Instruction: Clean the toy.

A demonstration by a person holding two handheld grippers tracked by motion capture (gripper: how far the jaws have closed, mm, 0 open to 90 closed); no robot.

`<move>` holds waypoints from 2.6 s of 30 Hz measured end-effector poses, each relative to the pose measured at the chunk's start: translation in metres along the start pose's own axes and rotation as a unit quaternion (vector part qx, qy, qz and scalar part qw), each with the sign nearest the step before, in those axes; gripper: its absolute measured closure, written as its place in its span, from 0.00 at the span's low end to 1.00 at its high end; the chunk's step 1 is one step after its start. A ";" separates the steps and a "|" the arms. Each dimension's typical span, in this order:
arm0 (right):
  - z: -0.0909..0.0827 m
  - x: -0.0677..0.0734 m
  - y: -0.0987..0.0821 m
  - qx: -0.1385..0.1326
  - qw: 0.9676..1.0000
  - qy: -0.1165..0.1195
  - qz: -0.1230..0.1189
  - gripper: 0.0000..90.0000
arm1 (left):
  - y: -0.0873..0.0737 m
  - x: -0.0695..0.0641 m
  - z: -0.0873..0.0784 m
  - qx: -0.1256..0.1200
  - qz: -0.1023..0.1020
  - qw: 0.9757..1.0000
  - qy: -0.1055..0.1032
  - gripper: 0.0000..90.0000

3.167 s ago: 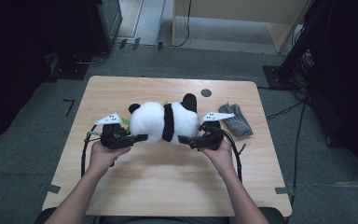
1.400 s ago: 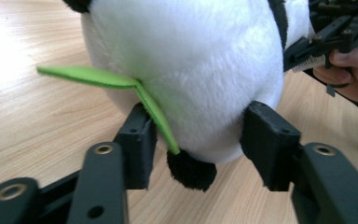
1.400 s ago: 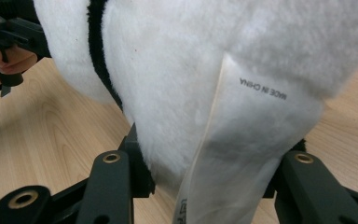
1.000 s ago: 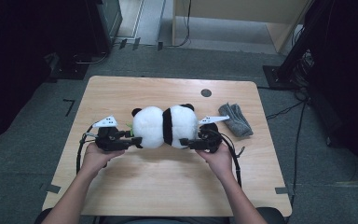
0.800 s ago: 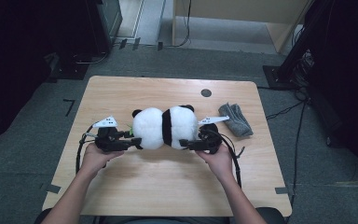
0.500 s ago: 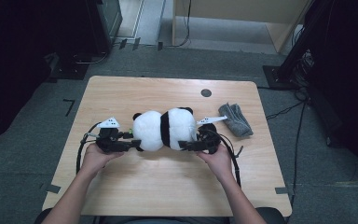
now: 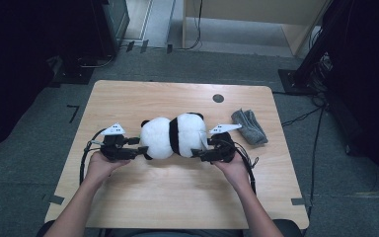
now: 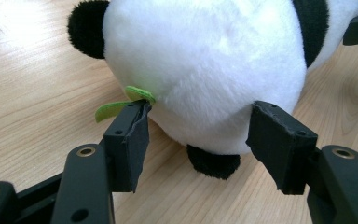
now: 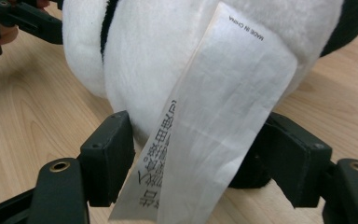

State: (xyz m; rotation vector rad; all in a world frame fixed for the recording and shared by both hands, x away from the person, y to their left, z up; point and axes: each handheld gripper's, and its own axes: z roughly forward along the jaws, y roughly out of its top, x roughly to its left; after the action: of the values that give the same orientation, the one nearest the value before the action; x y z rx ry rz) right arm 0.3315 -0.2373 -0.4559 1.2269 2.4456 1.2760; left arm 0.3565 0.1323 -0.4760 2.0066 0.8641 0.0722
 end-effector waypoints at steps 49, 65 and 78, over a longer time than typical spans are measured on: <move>-0.062 -0.062 0.000 -0.073 0.994 -0.078 0.018 0.42 | 0.017 -0.011 -0.007 -0.030 0.019 0.999 0.019 0.42; -0.079 -0.106 -0.005 -0.100 0.984 -0.133 0.063 0.38 | 0.022 -0.016 -0.007 -0.036 0.027 0.999 0.008 0.41; -0.076 -0.142 -0.015 -0.086 0.981 -0.159 0.064 0.38 | 0.023 -0.016 -0.001 -0.043 0.027 0.999 0.013 0.39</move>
State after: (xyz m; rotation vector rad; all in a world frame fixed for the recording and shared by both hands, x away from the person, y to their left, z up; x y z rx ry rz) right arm 0.3829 -0.3909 -0.4532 1.4320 2.0210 1.1851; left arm 0.3565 0.1156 -0.4534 1.9524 0.8104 0.1626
